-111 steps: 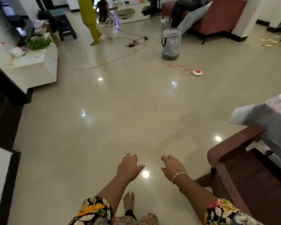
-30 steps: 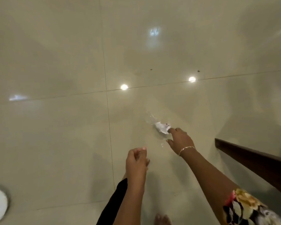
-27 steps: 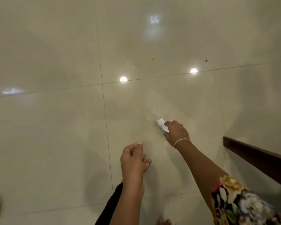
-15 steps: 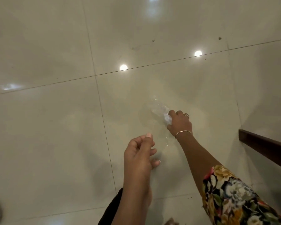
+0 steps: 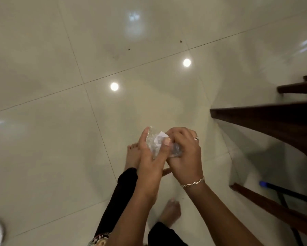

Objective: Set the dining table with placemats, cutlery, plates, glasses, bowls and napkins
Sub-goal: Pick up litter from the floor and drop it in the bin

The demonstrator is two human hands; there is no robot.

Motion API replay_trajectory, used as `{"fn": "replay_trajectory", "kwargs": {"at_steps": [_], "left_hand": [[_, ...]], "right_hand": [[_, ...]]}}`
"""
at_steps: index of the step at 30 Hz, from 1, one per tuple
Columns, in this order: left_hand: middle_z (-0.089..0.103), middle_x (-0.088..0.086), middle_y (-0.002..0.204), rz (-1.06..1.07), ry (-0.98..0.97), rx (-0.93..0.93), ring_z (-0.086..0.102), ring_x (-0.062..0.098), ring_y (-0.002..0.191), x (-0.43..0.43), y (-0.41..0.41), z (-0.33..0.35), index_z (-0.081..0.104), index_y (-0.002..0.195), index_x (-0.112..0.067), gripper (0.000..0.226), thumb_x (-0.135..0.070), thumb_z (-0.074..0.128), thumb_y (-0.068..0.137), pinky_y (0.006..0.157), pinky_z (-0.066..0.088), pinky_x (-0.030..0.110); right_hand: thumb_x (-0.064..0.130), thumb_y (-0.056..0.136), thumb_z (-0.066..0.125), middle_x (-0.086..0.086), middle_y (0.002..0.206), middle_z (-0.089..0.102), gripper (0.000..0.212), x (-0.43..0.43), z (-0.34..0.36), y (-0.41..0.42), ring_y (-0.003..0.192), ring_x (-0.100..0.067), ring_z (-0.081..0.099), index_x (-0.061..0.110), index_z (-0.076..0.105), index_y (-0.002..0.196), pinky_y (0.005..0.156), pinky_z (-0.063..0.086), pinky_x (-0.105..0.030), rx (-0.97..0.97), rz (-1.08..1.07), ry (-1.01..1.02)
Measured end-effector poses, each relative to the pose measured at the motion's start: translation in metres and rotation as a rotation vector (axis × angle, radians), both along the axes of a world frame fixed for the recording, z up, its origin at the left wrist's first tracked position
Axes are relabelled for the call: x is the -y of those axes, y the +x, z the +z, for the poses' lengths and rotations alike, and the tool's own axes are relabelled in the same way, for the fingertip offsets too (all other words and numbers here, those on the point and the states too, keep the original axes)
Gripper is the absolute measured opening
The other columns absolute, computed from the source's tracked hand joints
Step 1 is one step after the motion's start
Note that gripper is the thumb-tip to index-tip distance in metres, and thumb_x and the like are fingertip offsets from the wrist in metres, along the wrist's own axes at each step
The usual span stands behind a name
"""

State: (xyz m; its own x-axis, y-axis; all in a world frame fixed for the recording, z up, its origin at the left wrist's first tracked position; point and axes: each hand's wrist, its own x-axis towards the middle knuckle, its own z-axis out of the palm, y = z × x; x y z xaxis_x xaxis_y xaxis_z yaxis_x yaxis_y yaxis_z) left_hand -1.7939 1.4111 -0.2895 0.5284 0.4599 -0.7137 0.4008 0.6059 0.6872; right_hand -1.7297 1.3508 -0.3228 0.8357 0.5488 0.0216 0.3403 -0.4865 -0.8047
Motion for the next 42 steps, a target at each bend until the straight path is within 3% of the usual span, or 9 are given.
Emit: {"fn": "replay_trajectory", "kwargs": {"at_steps": [5, 7, 9, 13, 19, 24, 28, 33, 42], "left_hand": [[0.070, -0.003, 0.084, 0.212, -0.307, 0.144, 0.070, 0.012, 0.073, 0.072, -0.027, 0.070, 0.051, 0.124, -0.021, 0.061, -0.045, 0.061, 0.069, 0.056, 0.054, 0.026], [0.067, 0.002, 0.071, 0.263, -0.554, 0.163, 0.068, 0.012, 0.060, 0.101, -0.045, 0.092, 0.066, 0.094, -0.006, 0.048, -0.049, 0.054, 0.075, 0.049, 0.054, 0.022], [0.067, 0.000, 0.062, 0.204, -0.632, 0.127, 0.066, 0.010, 0.053, 0.124, -0.068, 0.106, 0.064, 0.076, -0.013, 0.047, -0.056, 0.045, 0.081, 0.048, 0.054, 0.020], [0.061, 0.007, 0.094, 0.235, -0.703, 0.154, 0.062, 0.017, 0.091, 0.164, -0.112, 0.130, 0.060, 0.097, -0.008, 0.048, -0.053, 0.059, 0.078, 0.082, 0.050, 0.023], [0.063, 0.009, 0.065, 0.085, -0.577, 0.064, 0.065, 0.020, 0.054, 0.240, -0.186, 0.143, 0.054, 0.082, -0.008, 0.029, -0.037, 0.056, 0.085, 0.052, 0.055, 0.027], [0.052, 0.005, 0.069, 0.075, -0.480, -0.031, 0.052, 0.020, 0.059, 0.294, -0.254, 0.164, 0.052, 0.079, -0.014, 0.016, -0.027, 0.060, 0.081, 0.059, 0.043, 0.031], [0.052, 0.002, 0.051, 0.011, -0.427, -0.105, 0.049, 0.016, 0.041, 0.335, -0.281, 0.202, 0.047, 0.068, -0.015, 0.020, -0.024, 0.057, 0.084, 0.058, 0.037, 0.028], [0.042, 0.006, 0.072, -0.058, -0.432, -0.144, 0.040, 0.021, 0.058, 0.386, -0.285, 0.219, 0.042, 0.072, -0.018, 0.022, -0.028, 0.056, 0.086, 0.057, 0.035, 0.025], [0.054, 0.000, 0.063, -0.038, -0.422, -0.158, 0.049, 0.017, 0.059, 0.490, -0.265, 0.195, 0.051, 0.077, -0.019, 0.014, -0.028, 0.060, 0.083, 0.055, 0.043, 0.029]], "right_hand": [[0.004, 0.067, 0.069, 0.013, 0.091, 0.051, 0.028, 0.074, 0.067, -0.052, 0.089, -0.010, 0.045, 0.025, 0.058, 0.080, 0.072, 0.040, -0.021, 0.039, -0.092, 0.061], [0.000, 0.062, 0.071, 0.011, 0.093, 0.051, 0.025, 0.098, 0.088, -0.077, 0.089, -0.013, 0.047, 0.018, 0.063, 0.077, 0.072, 0.042, -0.023, 0.088, -0.107, 0.100], [-0.003, 0.061, 0.070, 0.009, 0.096, 0.049, 0.031, 0.120, 0.105, -0.105, 0.090, -0.014, 0.049, 0.020, 0.058, 0.077, 0.073, 0.044, -0.022, 0.077, -0.157, 0.125], [0.002, 0.064, 0.062, 0.008, 0.105, 0.045, 0.025, 0.174, 0.129, -0.163, 0.093, -0.019, 0.056, 0.015, 0.064, 0.085, 0.075, 0.048, -0.023, 0.049, -0.173, 0.118], [0.029, 0.069, 0.051, 0.010, 0.108, 0.061, 0.038, 0.264, 0.156, -0.253, 0.106, -0.002, 0.053, 0.031, 0.056, 0.107, 0.099, 0.028, -0.039, 0.154, -0.228, 0.008], [0.033, 0.075, 0.052, 0.007, 0.115, 0.055, 0.042, 0.334, 0.187, -0.345, 0.114, 0.005, 0.042, 0.029, 0.050, 0.116, 0.094, 0.032, -0.025, 0.081, -0.343, 0.005], [0.033, 0.080, 0.050, 0.015, 0.110, 0.047, 0.032, 0.405, 0.203, -0.383, 0.105, 0.001, 0.045, 0.031, 0.050, 0.112, 0.084, 0.035, -0.023, 0.094, -0.455, -0.091], [0.033, 0.084, 0.049, 0.016, 0.104, 0.047, 0.026, 0.496, 0.203, -0.403, 0.097, -0.002, 0.049, 0.030, 0.054, 0.109, 0.077, 0.047, -0.032, 0.095, -0.563, -0.185], [0.031, 0.084, 0.044, -0.001, 0.088, 0.064, 0.031, 0.644, 0.166, -0.379, 0.078, -0.017, 0.061, 0.012, 0.068, 0.089, 0.070, 0.044, -0.024, 0.112, -0.612, -0.420]]}}
